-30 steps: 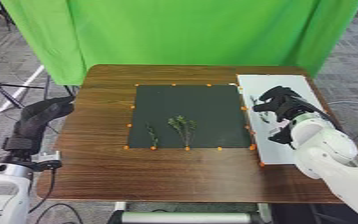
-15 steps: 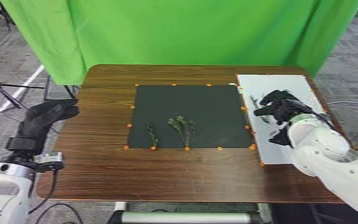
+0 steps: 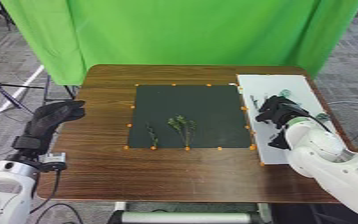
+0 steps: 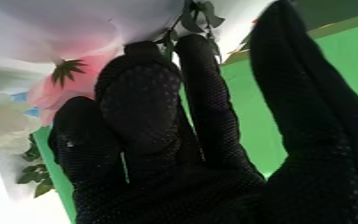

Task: Arrange flowers

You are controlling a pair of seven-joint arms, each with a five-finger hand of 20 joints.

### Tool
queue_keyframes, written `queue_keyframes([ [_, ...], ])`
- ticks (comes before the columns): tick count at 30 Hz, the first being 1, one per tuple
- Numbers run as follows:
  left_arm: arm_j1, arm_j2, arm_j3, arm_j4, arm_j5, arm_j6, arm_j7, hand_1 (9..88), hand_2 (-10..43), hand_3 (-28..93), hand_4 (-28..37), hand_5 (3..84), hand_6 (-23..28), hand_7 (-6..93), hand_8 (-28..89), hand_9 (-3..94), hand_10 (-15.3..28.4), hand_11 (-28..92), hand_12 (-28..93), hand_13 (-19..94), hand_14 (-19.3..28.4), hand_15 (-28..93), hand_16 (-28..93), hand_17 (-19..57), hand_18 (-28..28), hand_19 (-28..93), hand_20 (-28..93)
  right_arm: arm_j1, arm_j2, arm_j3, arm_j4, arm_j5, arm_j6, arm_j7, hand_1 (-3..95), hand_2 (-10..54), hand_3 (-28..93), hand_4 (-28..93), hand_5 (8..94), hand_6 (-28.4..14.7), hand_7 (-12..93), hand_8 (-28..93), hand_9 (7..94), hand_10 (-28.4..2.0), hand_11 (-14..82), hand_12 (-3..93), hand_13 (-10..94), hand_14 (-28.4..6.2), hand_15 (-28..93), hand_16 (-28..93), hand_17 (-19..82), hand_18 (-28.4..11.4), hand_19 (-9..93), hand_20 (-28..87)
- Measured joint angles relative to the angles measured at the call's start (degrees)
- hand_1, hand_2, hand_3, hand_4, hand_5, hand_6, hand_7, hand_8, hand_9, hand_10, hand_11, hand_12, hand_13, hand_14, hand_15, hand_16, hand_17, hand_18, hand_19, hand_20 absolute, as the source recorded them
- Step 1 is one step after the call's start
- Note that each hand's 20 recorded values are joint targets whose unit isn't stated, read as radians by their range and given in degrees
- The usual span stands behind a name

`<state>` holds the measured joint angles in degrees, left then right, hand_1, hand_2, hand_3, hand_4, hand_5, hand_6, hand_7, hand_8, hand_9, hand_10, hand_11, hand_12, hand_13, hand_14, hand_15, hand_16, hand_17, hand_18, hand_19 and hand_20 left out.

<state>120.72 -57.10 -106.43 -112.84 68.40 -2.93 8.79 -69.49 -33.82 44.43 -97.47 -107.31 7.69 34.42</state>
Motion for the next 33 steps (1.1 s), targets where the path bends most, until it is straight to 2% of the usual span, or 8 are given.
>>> queue_keyframes([
  [2, -0.1, 0.00, 0.09, 0.02, 0.03, -0.28, -0.19, 25.1, -2.3, 62, -23.3, 47.7, 5.6, 13.4, -5, 48.0, 16.6, 21, 13, 38, 20.3, 23, 0, 4.1, 15.1, 16, 15, 0.6, 0.0, -0.6, 0.1, -0.1, 0.1, 0.1, 47.0, -9.5, 62, -15, 61.8, -3.2, 19, -2, 66.6, -15.4, 14.5, 21.4, 87, -3.9, 59, 28, 60, -13.5, 93, 50],
  [4, -0.2, 0.00, 0.11, 0.02, 0.04, -0.42, -0.33, 25.0, -2.3, 62, -23.2, 47.8, 5.6, 13.4, -5, 47.9, 16.6, 21, 13, 38, 20.4, 23, 0, 4.0, 15.2, 17, 15, 1.3, 0.0, -1.4, 0.3, -0.3, 0.2, 0.2, 53.4, -9.5, 58, -16, 62.3, -3.4, 20, 14, 68.1, -14.9, 18.1, 22.8, 88, -3.4, 59, 29, 60, -12.8, 93, 50],
  [6, -0.3, 0.00, 0.11, 0.02, 0.05, -0.46, -0.44, 25.1, -2.2, 62, -23.2, 47.6, 5.7, 13.4, -5, 47.8, 16.6, 21, 13, 38, 20.4, 23, 0, 3.9, 15.2, 17, 15, 2.0, 0.0, -2.4, 0.5, -0.5, 0.6, 0.3, 59.0, -9.5, 53, -15, 63.2, -3.2, 21, 19, 73.3, -12.8, 13.6, 33.2, 89, -3.0, 59, 29, 61, -12.5, 93, 51],
  [8, -0.3, 0.00, 0.12, 0.02, 0.08, -0.49, -0.58, 25.2, -2.2, 62, -23.1, 47.6, 5.7, 13.4, -5, 47.8, 16.6, 21, 13, 38, 20.3, 23, 0, 3.9, 15.2, 17, 15, 2.4, 0.0, -3.1, 0.6, -0.7, 1.2, 0.3, 62.4, -9.5, 49, -13, 63.9, -3.2, 21, 21, 76.8, -11.4, 9.9, 39.8, 89, -2.6, 59, 29, 61, -12.3, 93, 51],
  [14, -0.4, -0.13, 0.14, 0.01, 0.15, -0.55, -0.86, 25.4, -2.0, 61, -23.0, 47.4, 5.8, 13.4, -5, 47.5, 16.6, 21, 13, 38, 20.3, 23, 0, 3.8, 15.1, 17, 15, 2.7, 0.0, -4.3, 0.7, -1.2, 2.7, 0.2, 66.2, -9.5, 48, -12, 66.3, -2.4, 27, 24, 81.0, -10.0, 15.2, 49.3, 90, -1.9, 60, 31, 62, -11.8, 93, 53],
  [19, -0.4, -0.22, 0.14, -0.02, 0.20, -0.57, -1.15, 25.7, -1.9, 61, -22.8, 47.2, 6.0, 13.2, -6, 47.2, 16.6, 21, 12, 38, 20.3, 23, 0, 3.7, 15.1, 17, 15, 2.8, -0.1, -4.6, 0.6, -1.1, 2.7, 0.1, 67.9, -9.5, 50, -10, 72.7, -2.0, 28, 22, 87.1, -9.7, 15.3, 49.1, 91, -1.7, 60, 31, 63, -11.3, 93, 52],
  [26, -0.4, -0.28, 0.14, -0.02, 0.24, -0.63, -1.62, 26.1, -1.5, 61, -22.3, 47.0, 6.1, 12.9, -5, 46.9, 16.6, 21, 12, 38, 20.2, 23, 0, 3.7, 15.1, 17, 15, 2.8, -0.1, -3.6, 0.6, 5.6, 3.6, -1.1, 67.8, -9.5, 52, -8, 74.3, -3.2, 30, 21, 88.0, -10.2, 15.2, 50.1, 92, -1.0, 58, 33, 64, -10.4, 93, 51],
  [33, -0.4, -0.31, 0.13, -0.02, 0.25, -0.64, -1.86, 26.3, -1.4, 60, -22.0, 47.0, 6.1, 12.9, -5, 46.8, 16.7, 21, 12, 38, 20.2, 23, 0, 3.6, 15.0, 17, 15, 2.8, 0.2, -6.0, 0.7, 8.7, 13.3, -3.1, 67.4, -9.5, 53, -8, 74.4, -3.5, 32, 20, 88.4, -10.3, 15.3, 50.8, 92, -0.5, 57, 35, 65, -10.1, 93, 51],
])
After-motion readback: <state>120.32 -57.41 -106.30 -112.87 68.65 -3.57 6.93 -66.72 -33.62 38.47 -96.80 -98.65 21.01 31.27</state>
